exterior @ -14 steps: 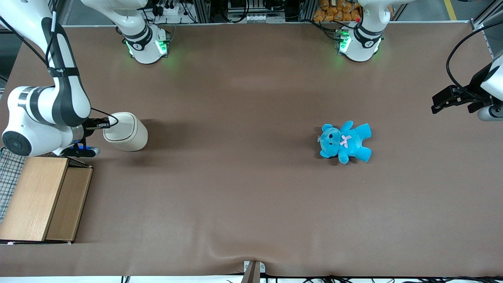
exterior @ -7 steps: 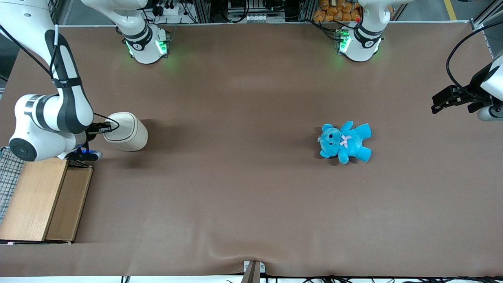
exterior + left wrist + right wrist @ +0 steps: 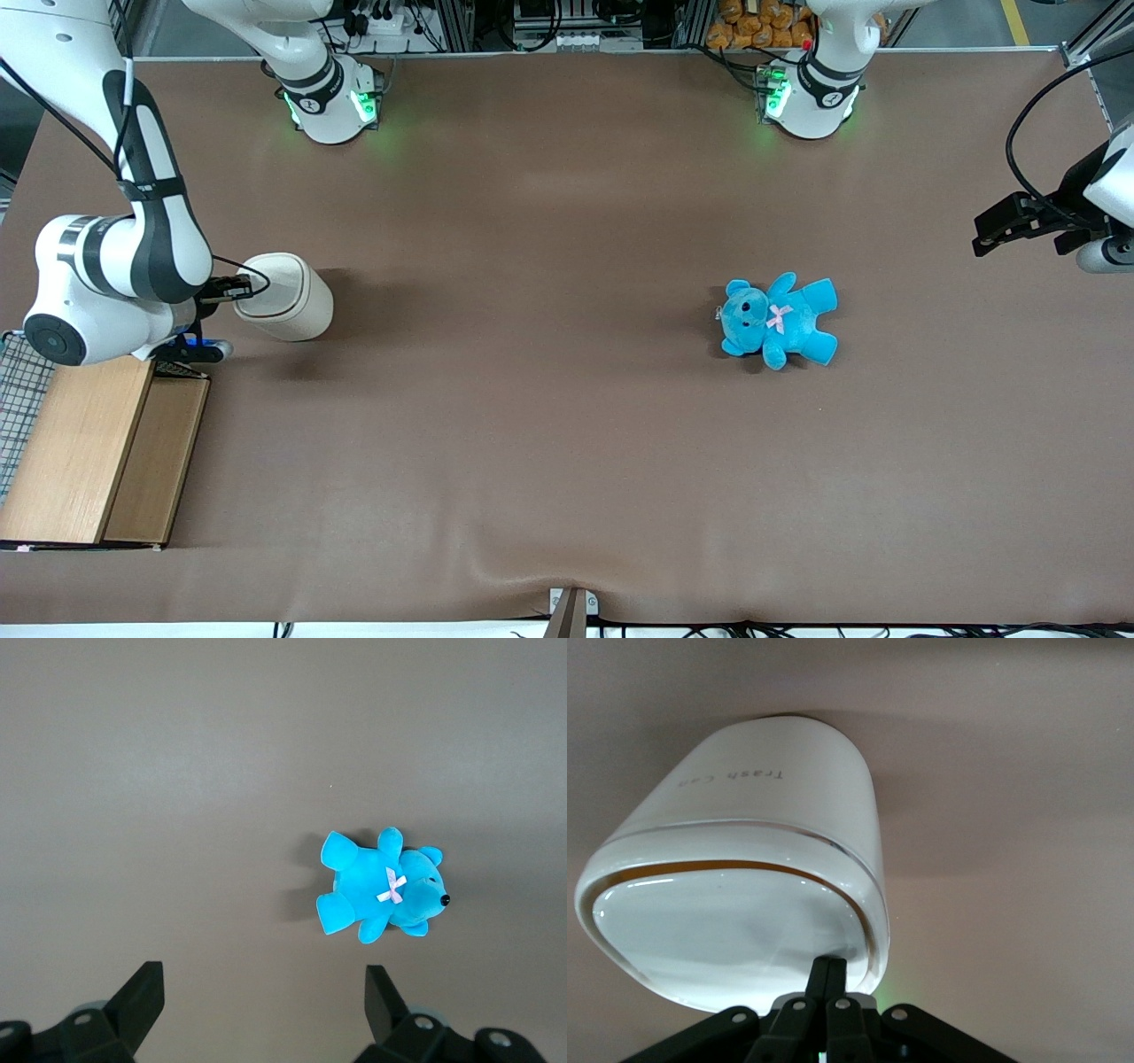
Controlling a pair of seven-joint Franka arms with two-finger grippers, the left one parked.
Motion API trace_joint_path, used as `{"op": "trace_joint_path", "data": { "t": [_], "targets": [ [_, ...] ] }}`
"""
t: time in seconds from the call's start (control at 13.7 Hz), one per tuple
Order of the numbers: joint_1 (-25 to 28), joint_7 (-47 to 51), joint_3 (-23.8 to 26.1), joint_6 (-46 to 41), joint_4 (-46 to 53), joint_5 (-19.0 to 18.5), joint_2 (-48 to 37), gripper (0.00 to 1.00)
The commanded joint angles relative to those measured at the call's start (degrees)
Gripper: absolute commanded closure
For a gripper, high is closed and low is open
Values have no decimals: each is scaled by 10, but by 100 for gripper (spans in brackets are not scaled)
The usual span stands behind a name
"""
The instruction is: Open trash can with right arm
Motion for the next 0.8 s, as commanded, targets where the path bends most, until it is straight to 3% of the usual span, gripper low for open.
{"op": "trace_joint_path", "data": {
  "t": [0.0, 0.51, 0.59, 0.66, 0.73],
  "targets": [
    [-5, -6, 5, -12, 10, -11, -15, 100],
    [-2, 2, 4, -157, 180, -18, -84, 100],
    [0, 2, 5, -156, 207, -20, -91, 62],
    [0, 2, 6, -151, 223, -21, -97, 1],
    [2, 1, 7, -151, 245, -21, -102, 0]
  ]
}}
